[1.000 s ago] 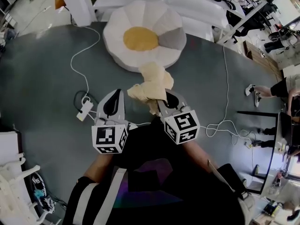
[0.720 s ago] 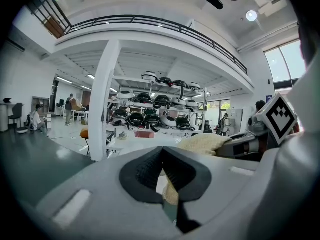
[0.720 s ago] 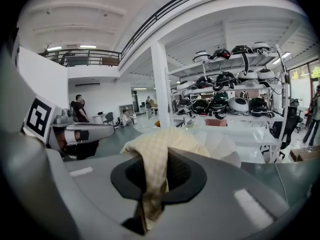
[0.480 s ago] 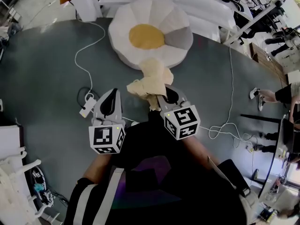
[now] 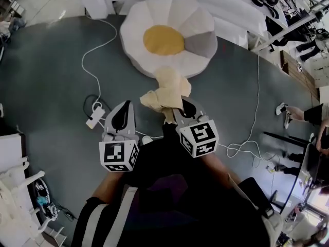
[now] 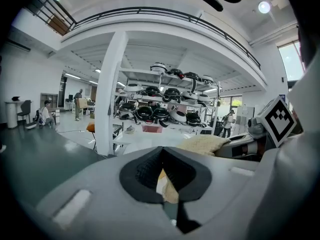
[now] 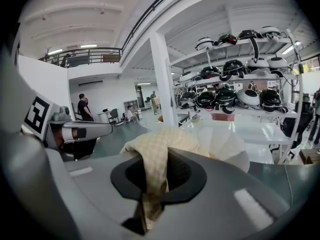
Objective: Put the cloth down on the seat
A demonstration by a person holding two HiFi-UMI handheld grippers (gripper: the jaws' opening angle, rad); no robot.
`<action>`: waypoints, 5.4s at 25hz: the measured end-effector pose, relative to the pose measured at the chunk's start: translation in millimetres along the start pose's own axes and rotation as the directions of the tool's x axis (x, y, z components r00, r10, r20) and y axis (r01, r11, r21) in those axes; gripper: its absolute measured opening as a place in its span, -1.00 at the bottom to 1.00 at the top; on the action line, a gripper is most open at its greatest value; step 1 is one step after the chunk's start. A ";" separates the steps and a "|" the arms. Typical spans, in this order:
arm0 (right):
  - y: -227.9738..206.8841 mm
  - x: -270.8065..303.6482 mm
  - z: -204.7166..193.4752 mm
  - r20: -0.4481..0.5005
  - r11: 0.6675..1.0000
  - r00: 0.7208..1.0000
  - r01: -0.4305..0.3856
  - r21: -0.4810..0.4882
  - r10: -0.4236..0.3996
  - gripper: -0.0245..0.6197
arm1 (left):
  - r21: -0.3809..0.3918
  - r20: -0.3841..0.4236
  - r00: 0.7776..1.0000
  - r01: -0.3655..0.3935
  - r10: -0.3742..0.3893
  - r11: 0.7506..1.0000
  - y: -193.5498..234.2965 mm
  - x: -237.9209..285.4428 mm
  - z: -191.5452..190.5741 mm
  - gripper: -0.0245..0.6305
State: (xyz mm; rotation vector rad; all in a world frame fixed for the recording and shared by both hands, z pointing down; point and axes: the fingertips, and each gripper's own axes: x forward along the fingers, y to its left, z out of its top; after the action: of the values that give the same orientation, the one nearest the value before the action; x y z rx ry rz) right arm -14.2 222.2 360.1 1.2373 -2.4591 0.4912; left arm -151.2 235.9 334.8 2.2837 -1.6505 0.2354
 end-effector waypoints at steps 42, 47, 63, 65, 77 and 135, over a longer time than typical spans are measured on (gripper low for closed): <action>-223.0 165.4 80.7 -0.061 1.000 0.998 0.018 0.005 -0.017 -0.83 | 0.022 -0.045 0.997 0.056 -0.055 0.998 -2.5 305.6 70.3 -0.93; -242.4 199.2 86.2 -0.089 0.998 0.995 0.053 0.027 -0.050 -0.83 | 0.035 -0.070 0.993 0.094 -0.091 0.995 15.1 348.9 75.4 -0.93; -304.9 320.6 87.2 -0.176 0.986 0.974 0.157 0.055 -0.145 -0.83 | 0.016 -0.162 0.979 0.131 -0.126 0.991 93.0 470.9 49.0 -0.92; -309.4 334.7 86.1 -0.188 0.984 0.970 0.168 0.051 -0.156 -0.83 | 0.005 -0.166 0.976 0.141 -0.138 0.990 101.2 481.4 45.2 -0.92; -330.4 397.3 60.1 -0.255 0.982 0.951 0.189 0.020 -0.178 -0.83 | 0.001 -0.192 0.968 0.163 -0.160 0.987 134.5 536.6 13.8 -0.93; -516.3 645.2 -233.3 -0.431 0.991 0.898 0.126 0.048 -0.093 -0.58 | -0.068 -0.356 0.932 -0.102 0.072 0.992 181.6 740.0 -294.1 -0.92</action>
State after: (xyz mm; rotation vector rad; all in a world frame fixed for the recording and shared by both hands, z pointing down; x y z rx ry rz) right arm 78.8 -411.0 932.5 1.1432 -2.0059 0.7424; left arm -70.5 -376.4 869.2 1.9671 -1.5414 0.5502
